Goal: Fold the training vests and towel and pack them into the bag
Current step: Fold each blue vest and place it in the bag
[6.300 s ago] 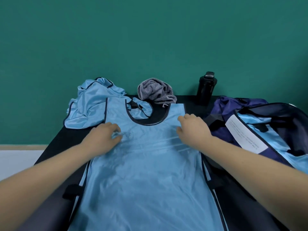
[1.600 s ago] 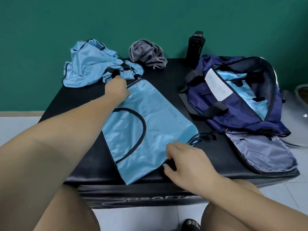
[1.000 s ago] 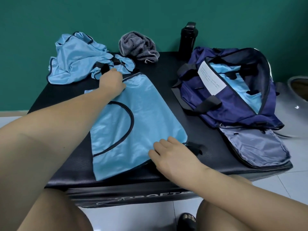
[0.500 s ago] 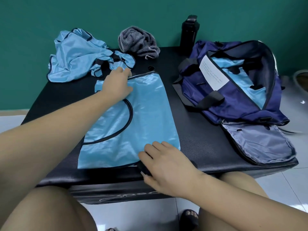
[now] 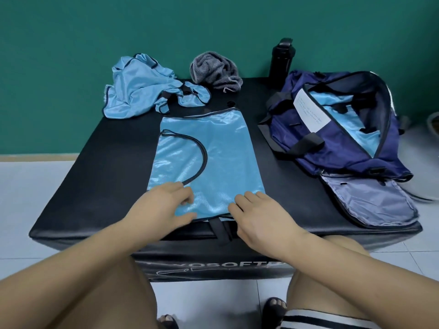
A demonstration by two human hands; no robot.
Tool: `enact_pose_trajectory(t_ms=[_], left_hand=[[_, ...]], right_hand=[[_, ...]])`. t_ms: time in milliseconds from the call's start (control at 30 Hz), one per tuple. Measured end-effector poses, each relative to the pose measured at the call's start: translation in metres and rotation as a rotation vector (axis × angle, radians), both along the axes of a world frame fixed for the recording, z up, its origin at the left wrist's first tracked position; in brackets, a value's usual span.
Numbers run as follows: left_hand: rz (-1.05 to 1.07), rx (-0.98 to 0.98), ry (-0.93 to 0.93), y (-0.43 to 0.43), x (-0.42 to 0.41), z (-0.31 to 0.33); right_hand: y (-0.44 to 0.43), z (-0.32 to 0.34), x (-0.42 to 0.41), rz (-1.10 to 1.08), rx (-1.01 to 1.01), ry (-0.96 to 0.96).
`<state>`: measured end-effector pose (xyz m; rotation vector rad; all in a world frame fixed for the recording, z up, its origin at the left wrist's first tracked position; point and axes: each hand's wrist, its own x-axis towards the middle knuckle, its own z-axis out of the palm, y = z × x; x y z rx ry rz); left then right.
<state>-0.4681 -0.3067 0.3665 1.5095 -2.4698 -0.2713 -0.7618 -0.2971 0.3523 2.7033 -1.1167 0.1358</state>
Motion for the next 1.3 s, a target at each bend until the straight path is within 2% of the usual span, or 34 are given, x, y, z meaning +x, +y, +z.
enact_pose_trajectory(t_ms=[333,667,833,933,1067,1167,1300], left_hand=[[-0.117,-0.175,-0.235,0.025,0.004,-0.015],[-0.001,-0.202,-0.321,0.019,0.025,-0.018],[0.061,-0.152,-0.328,0.016,0.042,-0.011],[0.102,-0.112,-0.295,0.017,0.049,-0.009],[0.154,-0.061,-0.143,0.022,0.057,-0.004],[0.144,0.008,-0.071,0.027,0.061,0.003],[0.191,0.103,0.076,0.037,0.064,0.017]], right_hand=[[-0.001,0.003,0.001,-0.014,-0.007,0.021],[-0.012,0.007,-0.012,-0.134,0.058,0.114],[-0.015,0.008,-0.029,-0.198,0.056,0.131],[-0.017,0.007,-0.039,-0.175,0.052,0.054],[-0.016,0.006,-0.048,-0.122,0.099,-0.105],[-0.016,0.01,-0.048,-0.092,0.206,-0.16],[-0.011,0.02,-0.046,-0.146,0.433,-0.361]])
